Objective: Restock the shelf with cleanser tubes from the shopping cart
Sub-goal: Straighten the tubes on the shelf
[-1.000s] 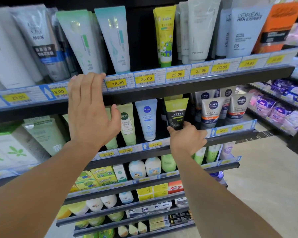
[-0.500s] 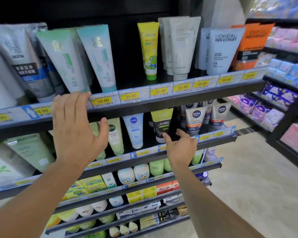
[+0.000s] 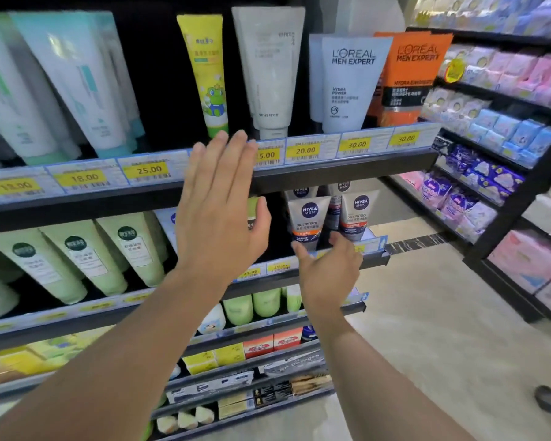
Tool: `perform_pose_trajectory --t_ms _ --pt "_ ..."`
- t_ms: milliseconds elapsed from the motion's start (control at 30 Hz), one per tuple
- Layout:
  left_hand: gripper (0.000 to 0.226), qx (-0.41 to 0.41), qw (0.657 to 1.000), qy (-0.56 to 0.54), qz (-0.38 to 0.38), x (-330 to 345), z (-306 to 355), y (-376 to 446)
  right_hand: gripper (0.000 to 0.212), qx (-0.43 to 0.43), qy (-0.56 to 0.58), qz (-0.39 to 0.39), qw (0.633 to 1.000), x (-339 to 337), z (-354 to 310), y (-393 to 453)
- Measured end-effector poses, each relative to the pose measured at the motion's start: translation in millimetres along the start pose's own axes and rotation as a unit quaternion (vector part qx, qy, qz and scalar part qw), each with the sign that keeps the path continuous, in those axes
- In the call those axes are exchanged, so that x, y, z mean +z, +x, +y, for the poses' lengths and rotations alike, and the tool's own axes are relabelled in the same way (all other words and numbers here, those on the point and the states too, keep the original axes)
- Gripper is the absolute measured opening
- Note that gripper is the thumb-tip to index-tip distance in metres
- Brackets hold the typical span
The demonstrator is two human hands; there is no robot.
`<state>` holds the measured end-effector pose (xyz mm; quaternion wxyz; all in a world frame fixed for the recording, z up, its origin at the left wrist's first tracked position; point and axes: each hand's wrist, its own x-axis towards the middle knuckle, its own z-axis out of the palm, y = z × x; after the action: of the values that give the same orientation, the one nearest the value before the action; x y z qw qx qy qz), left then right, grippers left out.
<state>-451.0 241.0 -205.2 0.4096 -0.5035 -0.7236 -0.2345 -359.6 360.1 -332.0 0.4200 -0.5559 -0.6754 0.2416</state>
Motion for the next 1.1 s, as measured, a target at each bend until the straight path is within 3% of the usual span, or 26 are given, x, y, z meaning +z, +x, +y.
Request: perform_pose_trajectory --t_ms 100,1100 --pt "0.062 -0.039 0.999 0.030 0.009 5 12 5 0.069 -0.038 0.002 -0.011 0.999 5 -2 0" --pt "0.058 -0.064 0.997 0.046 -0.022 10 37 25 0.055 0.032 0.019 -0.071 0.997 18 -3 21"
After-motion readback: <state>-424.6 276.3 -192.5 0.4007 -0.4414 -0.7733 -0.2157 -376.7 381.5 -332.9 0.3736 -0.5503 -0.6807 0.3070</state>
